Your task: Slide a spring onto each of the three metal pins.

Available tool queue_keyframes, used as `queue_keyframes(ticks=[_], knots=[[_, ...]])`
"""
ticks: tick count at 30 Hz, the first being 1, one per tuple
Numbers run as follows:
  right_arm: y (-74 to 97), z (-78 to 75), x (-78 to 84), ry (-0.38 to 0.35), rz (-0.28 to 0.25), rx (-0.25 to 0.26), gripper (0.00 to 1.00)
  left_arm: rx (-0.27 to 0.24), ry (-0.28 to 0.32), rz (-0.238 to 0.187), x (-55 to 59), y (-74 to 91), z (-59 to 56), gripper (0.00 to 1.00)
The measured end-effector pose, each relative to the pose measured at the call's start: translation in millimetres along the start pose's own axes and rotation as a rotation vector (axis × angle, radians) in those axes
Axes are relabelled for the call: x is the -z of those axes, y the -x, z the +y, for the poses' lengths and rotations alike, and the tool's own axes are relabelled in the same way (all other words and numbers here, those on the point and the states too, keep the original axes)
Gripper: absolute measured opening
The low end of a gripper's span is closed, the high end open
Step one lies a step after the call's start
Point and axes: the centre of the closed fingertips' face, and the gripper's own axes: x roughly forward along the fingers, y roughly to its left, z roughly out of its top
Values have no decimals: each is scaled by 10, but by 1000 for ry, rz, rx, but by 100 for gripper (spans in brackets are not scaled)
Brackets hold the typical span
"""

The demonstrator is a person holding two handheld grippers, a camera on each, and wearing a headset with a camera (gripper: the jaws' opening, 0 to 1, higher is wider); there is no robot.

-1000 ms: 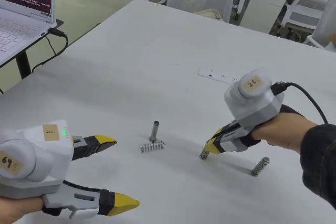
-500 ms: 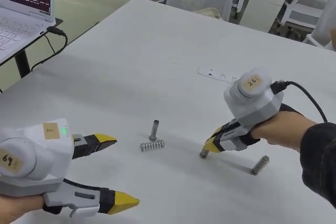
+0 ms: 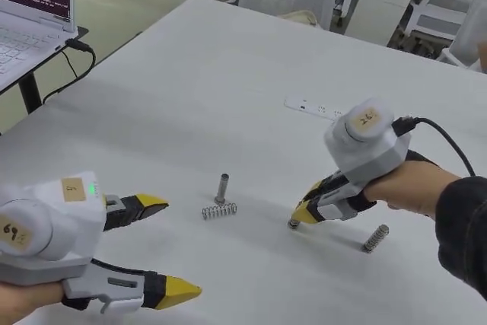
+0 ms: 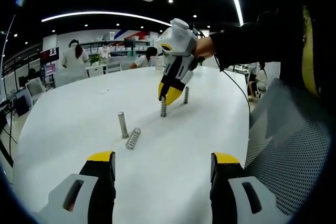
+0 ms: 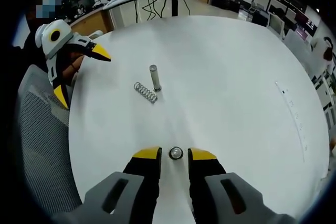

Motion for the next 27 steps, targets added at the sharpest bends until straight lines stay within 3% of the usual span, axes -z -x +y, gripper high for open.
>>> queue_keyframes(ticks=[16,27], knots=[[127,-1,-106,7,-52,20,27,3,1,3,-10,-23,30,68],[244,16,-184,11,-91,35,28,-1,4,15,14,-84,125,66]])
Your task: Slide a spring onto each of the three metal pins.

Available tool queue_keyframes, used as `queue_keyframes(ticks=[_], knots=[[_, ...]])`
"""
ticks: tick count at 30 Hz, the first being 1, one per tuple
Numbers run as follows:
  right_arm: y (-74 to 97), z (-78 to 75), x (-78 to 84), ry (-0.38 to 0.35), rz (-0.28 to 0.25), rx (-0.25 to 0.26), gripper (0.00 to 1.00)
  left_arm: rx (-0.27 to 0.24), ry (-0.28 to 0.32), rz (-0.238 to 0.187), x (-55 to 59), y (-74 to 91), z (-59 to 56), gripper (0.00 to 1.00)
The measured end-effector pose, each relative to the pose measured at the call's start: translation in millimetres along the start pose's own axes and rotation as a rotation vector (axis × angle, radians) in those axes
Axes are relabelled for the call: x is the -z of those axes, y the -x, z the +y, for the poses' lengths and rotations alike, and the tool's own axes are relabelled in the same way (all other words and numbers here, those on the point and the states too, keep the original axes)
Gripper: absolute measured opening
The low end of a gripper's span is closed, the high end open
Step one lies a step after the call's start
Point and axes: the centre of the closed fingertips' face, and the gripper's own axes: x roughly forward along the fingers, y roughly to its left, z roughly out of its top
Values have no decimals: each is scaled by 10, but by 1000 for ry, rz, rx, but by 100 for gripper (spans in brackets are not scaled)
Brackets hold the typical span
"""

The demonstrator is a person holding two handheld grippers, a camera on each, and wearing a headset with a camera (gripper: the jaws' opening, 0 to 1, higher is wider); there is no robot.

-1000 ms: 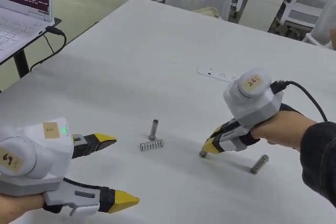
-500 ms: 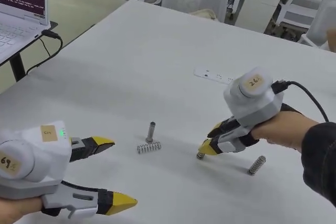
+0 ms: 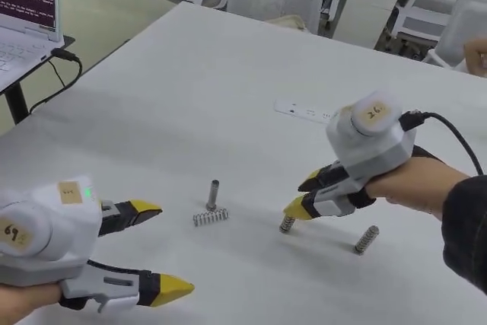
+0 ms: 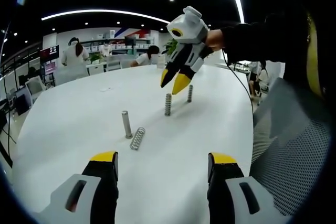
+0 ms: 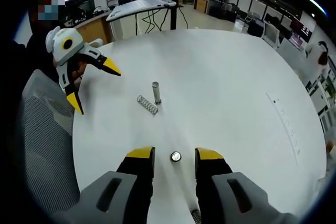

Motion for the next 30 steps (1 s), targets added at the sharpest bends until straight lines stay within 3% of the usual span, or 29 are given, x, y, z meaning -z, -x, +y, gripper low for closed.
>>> queue_keyframes(ticks=[17,30], knots=[[187,121,-119,22,-40,24,30,16,-27,9,-60,-236,104,59],[305,185,-166,27,-70,37,31,13,-30,45,47,-414,239,49]])
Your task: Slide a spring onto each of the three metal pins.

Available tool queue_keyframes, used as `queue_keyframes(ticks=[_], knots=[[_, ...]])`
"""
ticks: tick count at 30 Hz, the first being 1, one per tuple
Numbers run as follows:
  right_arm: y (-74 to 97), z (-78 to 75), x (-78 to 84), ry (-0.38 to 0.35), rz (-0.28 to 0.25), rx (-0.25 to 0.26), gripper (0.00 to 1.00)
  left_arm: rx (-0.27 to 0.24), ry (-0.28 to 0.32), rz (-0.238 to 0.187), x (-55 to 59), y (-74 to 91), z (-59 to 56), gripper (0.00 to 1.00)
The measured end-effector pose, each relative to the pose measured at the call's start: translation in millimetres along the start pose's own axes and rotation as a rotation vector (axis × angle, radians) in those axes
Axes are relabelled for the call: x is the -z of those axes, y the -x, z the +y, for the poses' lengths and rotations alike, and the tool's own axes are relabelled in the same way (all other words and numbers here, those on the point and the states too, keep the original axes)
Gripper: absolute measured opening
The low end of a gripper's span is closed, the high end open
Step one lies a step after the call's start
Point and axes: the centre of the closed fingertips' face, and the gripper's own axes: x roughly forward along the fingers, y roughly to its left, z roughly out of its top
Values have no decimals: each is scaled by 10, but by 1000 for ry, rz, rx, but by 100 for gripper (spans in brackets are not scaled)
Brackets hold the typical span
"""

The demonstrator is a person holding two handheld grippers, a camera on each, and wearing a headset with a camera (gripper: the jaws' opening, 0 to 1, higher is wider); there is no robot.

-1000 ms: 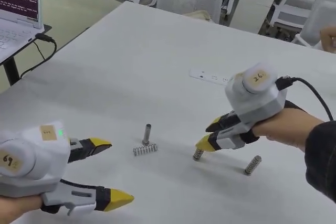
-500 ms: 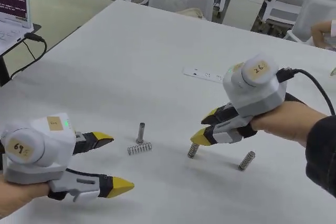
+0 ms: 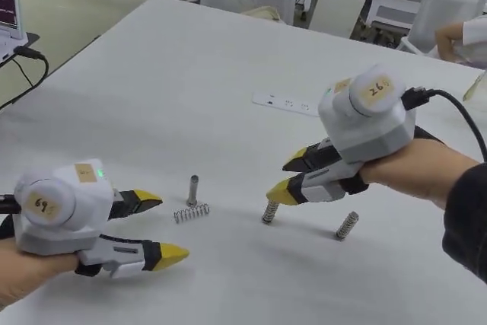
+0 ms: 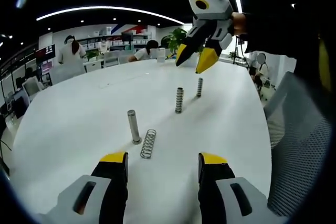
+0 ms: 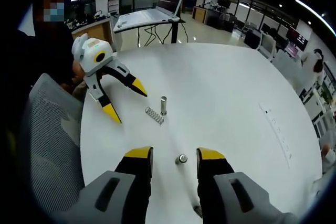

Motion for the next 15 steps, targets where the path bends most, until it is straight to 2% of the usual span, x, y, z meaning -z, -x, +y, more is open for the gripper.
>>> queue_keyframes(ticks=[15], knots=[[114,41,16,-6,-21,21,32,8,11,-1,16,-181,93,37]])
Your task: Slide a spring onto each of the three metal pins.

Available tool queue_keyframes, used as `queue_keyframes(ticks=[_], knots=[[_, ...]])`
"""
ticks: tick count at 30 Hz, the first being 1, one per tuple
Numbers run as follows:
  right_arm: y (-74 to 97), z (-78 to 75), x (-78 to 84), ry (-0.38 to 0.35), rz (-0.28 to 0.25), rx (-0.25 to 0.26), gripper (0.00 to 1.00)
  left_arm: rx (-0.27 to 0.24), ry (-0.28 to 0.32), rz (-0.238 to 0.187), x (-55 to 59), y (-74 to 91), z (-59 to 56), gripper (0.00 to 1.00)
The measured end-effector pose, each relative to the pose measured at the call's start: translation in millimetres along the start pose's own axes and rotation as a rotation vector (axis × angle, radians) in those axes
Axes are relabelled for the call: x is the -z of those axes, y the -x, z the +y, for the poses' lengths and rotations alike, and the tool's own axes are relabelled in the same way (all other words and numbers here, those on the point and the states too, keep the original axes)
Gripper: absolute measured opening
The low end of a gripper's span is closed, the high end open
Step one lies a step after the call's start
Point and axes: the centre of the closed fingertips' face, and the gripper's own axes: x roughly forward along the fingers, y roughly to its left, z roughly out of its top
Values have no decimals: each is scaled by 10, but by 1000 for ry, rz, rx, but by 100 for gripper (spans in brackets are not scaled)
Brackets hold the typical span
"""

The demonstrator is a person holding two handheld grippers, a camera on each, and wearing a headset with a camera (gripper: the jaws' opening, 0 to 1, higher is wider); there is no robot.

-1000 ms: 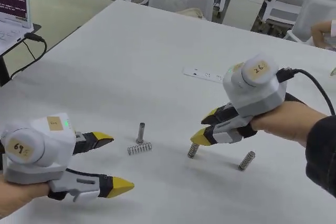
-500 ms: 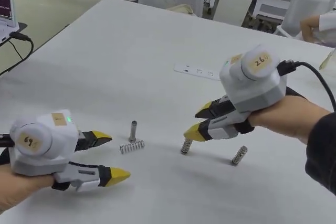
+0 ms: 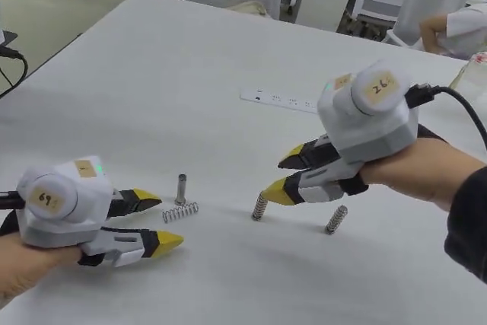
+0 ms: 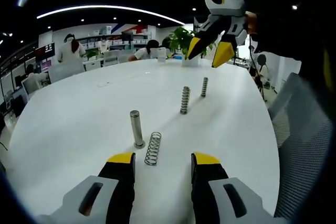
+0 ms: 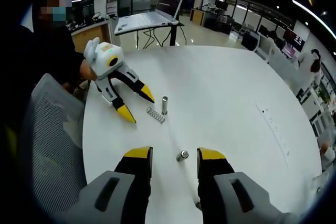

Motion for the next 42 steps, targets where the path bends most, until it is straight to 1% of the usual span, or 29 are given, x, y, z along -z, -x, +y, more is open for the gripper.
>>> queue_keyframes(ticks=[3,8,13,20,23,28,32,38,42], knots=[[24,-3,6,-1,-2,4,31,6,-3,5,26,-29,16,34],[53,-15,18,-4,-3,9,32,6,-7,1,15,-67,29,32],[71,-12,26,-6,-7,11,31,3,-11,8,35,-109,48,27],[70,-17,44,-7,-7,6,31,3,-19,15,38,-137,42,22],[68,-20,46,-10,-9,4,31,-3,-27,19,45,-150,57,18],[61,-15,55,-10,-10,-1,31,-17,-25,23,47,-163,88,15],[53,-12,57,-10,-11,-3,31,-17,-31,28,58,-178,94,13],[54,0,51,-8,-11,-6,31,-22,-40,24,49,-182,107,6],[52,5,48,-6,-12,-7,31,-24,-41,25,51,-180,103,5]])
